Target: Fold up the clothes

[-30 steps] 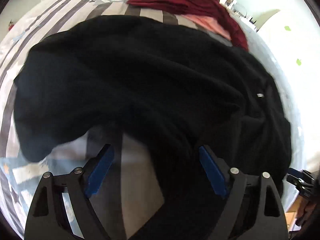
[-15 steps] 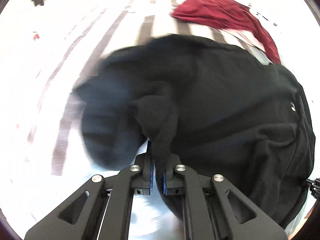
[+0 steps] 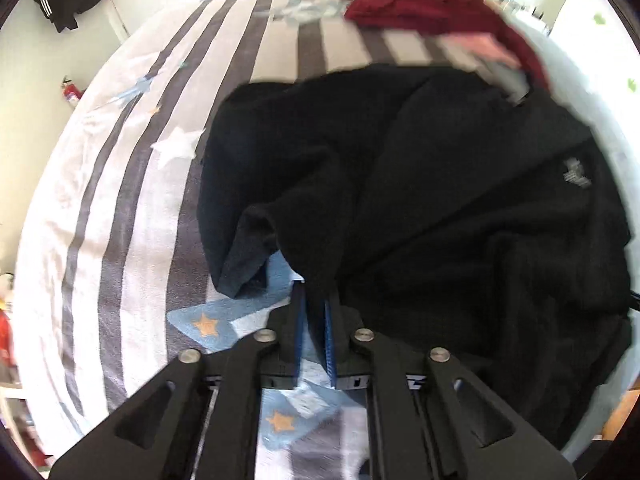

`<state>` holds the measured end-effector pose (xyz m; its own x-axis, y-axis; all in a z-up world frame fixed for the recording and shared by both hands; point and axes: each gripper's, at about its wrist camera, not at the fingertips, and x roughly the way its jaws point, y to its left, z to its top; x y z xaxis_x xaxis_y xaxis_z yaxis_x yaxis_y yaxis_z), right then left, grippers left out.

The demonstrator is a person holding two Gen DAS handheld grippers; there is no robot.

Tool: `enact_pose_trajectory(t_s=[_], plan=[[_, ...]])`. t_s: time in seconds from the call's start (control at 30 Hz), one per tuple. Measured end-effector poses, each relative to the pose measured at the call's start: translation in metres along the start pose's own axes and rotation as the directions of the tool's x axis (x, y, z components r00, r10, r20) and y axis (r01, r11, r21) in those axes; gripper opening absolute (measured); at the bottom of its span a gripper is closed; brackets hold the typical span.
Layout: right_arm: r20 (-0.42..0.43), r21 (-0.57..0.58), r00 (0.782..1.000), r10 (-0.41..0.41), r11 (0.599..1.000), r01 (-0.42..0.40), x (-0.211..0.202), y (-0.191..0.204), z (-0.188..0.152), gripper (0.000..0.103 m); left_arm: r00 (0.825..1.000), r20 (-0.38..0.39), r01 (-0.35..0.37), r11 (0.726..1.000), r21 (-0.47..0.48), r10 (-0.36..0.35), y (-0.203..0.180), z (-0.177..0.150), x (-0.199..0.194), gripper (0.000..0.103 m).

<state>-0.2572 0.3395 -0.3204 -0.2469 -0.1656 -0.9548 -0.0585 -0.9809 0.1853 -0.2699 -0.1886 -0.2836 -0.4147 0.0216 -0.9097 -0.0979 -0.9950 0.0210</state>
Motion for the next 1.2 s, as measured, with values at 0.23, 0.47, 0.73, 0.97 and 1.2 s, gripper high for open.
enact_pose_trajectory(t_s=[0.23, 0.47, 0.73, 0.97, 1.2], plan=[[0.178, 0.027, 0.98, -0.09, 0.996, 0.087, -0.022, 0.015, 0.009, 0.052, 0.981, 0.195, 0.002, 0.999, -0.04, 0.006, 0.0, 0.044, -0.044, 0.086], [0.184, 0.042, 0.95, -0.252, 0.968, 0.249, 0.008, -0.028, 0.044, 0.052, 0.991, 0.104, -0.094, 0.992, 0.087, 0.085, -0.022, 0.159, 0.095, 0.071], [0.102, 0.04, 0.935, -0.341, 0.94, 0.338, 0.075, -0.045, 0.127, 0.059, 0.998, -0.039, -0.036, 0.971, 0.236, 0.047, -0.052, 0.179, 0.175, 0.044], [0.094, 0.024, 0.959, -0.267, 0.964, 0.266, 0.081, -0.035, 0.127, 0.002, 0.993, 0.086, -0.094, 0.978, 0.186, 0.08, -0.025, 0.189, 0.143, 0.003], [0.148, 0.024, 0.952, -0.268, 0.963, 0.267, 0.066, -0.016, 0.157, 0.002, 0.987, 0.032, -0.158, 0.977, 0.146, 0.155, 0.026, 0.197, 0.137, 0.005]])
